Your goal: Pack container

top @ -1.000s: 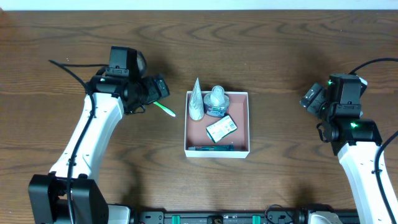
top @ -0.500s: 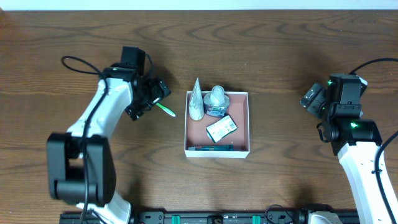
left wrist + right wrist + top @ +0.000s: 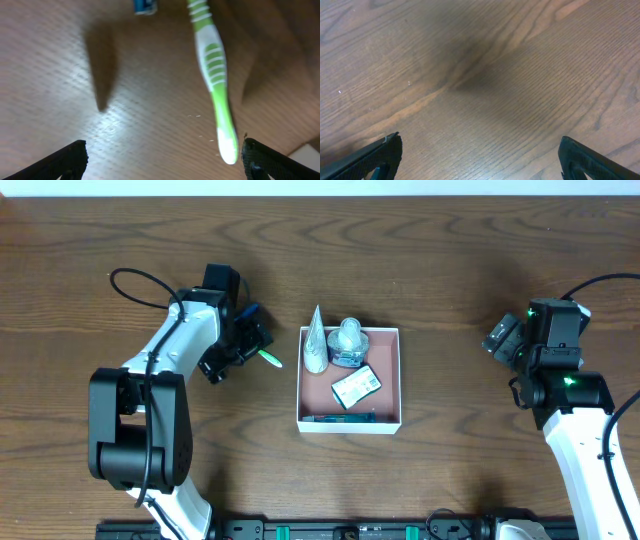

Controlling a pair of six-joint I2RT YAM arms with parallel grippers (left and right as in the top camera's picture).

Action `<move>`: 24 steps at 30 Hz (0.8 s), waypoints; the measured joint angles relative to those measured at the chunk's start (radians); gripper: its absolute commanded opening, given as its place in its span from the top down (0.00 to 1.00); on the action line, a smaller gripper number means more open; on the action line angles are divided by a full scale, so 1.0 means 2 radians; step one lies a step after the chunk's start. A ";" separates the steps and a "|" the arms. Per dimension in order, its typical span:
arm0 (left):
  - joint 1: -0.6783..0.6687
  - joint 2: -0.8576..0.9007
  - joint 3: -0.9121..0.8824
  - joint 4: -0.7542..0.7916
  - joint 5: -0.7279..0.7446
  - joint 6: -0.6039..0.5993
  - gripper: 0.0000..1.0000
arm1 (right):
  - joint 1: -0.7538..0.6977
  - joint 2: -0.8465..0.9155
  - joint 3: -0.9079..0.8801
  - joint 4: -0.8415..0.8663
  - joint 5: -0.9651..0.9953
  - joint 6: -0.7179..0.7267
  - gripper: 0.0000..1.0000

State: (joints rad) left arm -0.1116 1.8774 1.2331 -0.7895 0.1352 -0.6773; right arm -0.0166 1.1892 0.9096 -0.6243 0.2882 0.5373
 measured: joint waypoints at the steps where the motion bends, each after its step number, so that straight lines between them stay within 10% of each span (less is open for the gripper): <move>1: 0.000 0.000 0.000 -0.002 -0.005 0.000 0.02 | 0.000 0.000 0.000 0.000 0.000 0.000 0.01; 24: 0.000 0.042 0.004 0.019 -0.028 0.010 0.02 | 0.000 0.000 0.000 0.000 0.000 0.000 0.01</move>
State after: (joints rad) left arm -0.1116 1.9610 1.2407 -0.7506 0.0792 -0.6582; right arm -0.0166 1.1892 0.9096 -0.6247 0.2882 0.5373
